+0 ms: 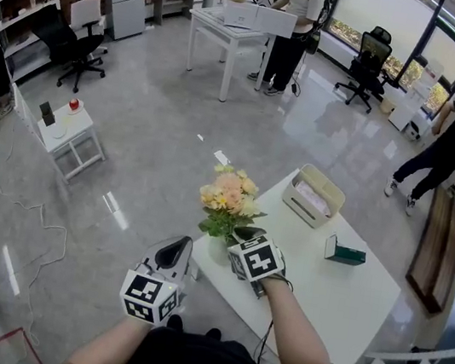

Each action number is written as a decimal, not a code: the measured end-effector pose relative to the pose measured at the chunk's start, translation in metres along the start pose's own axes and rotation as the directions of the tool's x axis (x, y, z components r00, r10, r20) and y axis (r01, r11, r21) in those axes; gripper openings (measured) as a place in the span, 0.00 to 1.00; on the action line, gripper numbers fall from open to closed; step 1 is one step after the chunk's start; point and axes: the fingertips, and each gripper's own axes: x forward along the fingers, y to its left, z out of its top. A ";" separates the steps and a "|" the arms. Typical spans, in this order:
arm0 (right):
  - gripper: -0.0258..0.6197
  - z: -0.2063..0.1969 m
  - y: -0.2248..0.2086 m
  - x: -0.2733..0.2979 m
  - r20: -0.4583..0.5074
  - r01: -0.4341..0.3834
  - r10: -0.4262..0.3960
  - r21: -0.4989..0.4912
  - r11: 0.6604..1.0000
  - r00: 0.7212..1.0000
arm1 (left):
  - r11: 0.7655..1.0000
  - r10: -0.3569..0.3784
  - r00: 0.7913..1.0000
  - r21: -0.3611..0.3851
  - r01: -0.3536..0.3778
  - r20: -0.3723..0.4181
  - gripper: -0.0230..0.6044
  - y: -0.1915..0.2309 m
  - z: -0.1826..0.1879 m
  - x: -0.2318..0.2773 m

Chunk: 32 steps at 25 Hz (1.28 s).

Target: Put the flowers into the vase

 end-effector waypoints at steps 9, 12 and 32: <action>0.18 -0.002 0.003 -0.017 0.024 -0.030 0.030 0.006 1.000 0.999 | 1.000 -0.011 1.000 0.001 0.011 -0.006 0.04 -0.006 -0.002 0.006; 0.17 -0.006 0.010 -0.029 0.048 -0.073 0.071 0.022 0.997 0.996 | 1.000 -0.015 1.000 0.000 0.015 -0.010 0.04 -0.008 -0.002 0.006; 0.05 0.001 -0.015 -0.147 0.577 0.188 -0.375 0.358 0.915 0.726 | 0.998 -0.058 0.998 0.013 0.058 -0.022 0.04 -0.034 0.002 0.019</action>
